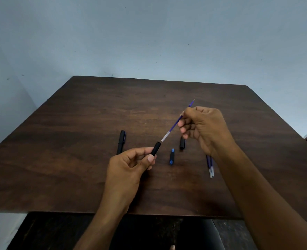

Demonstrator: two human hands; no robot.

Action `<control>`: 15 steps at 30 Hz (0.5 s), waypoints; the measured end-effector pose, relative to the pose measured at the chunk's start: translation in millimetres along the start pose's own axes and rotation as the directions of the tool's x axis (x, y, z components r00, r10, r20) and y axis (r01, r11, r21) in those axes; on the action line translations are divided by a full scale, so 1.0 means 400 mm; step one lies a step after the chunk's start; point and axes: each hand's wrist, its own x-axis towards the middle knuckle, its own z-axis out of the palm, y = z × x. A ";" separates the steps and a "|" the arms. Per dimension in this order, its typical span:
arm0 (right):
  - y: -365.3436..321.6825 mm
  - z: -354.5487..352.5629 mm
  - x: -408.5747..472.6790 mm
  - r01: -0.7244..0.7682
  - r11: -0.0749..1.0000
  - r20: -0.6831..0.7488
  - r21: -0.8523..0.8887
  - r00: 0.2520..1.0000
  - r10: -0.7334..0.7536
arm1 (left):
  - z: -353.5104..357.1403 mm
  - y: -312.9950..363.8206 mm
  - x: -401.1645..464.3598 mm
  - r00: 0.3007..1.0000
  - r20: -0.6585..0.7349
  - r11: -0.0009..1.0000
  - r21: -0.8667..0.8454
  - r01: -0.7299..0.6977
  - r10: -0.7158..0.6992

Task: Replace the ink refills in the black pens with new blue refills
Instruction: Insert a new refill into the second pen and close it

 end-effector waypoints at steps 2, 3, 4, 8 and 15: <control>-0.003 0.000 -0.006 0.048 0.999 -0.020 -0.007 0.999 -0.048 | 0.000 0.005 -0.001 1.000 0.001 1.000 -0.001 -0.017 0.017; -0.002 0.001 -0.009 0.064 0.998 -0.023 -0.017 0.998 -0.064 | -0.001 0.007 -0.001 1.000 0.000 1.000 -0.002 -0.018 0.018; -0.002 0.002 -0.013 0.076 0.997 -0.025 -0.034 0.997 -0.077 | -0.002 0.007 0.000 1.000 0.001 1.000 -0.005 -0.019 0.019; -0.001 0.009 -0.026 0.094 0.992 -0.046 -0.090 0.994 -0.098 | -0.003 0.005 0.003 1.000 -0.001 1.000 0.003 -0.017 0.017; -0.011 0.011 -0.037 0.118 0.984 -0.062 -0.135 0.990 -0.128 | -0.001 0.003 0.008 1.000 -0.020 1.000 0.018 0.014 -0.014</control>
